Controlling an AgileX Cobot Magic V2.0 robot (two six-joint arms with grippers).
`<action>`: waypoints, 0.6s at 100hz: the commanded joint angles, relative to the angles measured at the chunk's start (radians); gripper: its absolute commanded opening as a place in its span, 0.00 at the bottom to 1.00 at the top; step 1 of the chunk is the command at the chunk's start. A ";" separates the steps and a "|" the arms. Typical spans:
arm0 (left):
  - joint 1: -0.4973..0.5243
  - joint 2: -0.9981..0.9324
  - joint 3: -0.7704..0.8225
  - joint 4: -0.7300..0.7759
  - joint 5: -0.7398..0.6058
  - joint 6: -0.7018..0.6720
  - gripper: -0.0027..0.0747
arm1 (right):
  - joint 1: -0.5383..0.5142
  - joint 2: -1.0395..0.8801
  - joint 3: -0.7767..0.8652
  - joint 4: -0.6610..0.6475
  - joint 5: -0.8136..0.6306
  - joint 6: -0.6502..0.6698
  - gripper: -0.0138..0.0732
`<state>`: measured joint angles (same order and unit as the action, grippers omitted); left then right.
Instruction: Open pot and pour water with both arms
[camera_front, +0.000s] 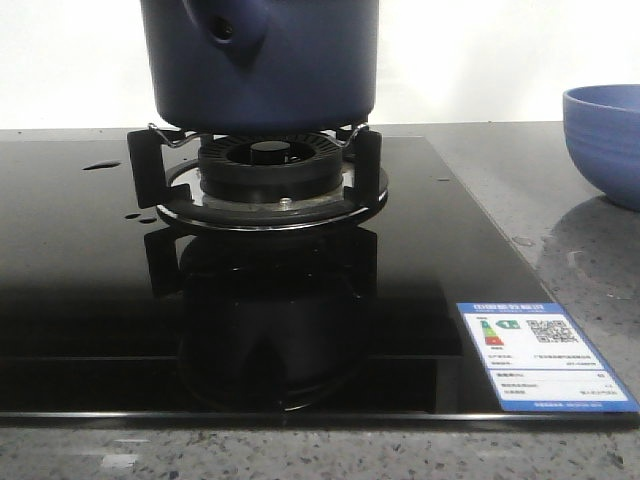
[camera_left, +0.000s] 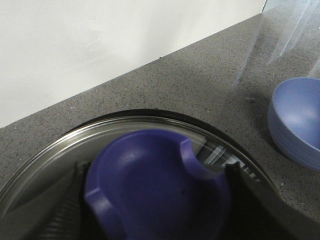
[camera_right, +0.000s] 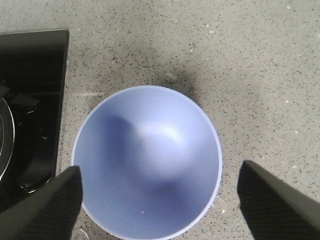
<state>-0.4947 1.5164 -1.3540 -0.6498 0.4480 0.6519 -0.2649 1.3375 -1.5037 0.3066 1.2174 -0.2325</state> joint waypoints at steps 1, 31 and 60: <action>-0.005 -0.037 -0.039 -0.019 -0.055 0.001 0.79 | -0.004 -0.035 -0.029 0.025 -0.044 -0.002 0.81; -0.005 -0.107 -0.041 -0.019 -0.123 0.001 0.83 | -0.004 -0.035 -0.029 0.025 -0.044 -0.002 0.81; 0.102 -0.293 -0.041 -0.007 -0.184 0.001 0.81 | -0.004 -0.042 -0.028 0.162 -0.102 -0.013 0.81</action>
<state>-0.4376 1.2969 -1.3589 -0.6438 0.3375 0.6519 -0.2649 1.3356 -1.5037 0.3651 1.1993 -0.2325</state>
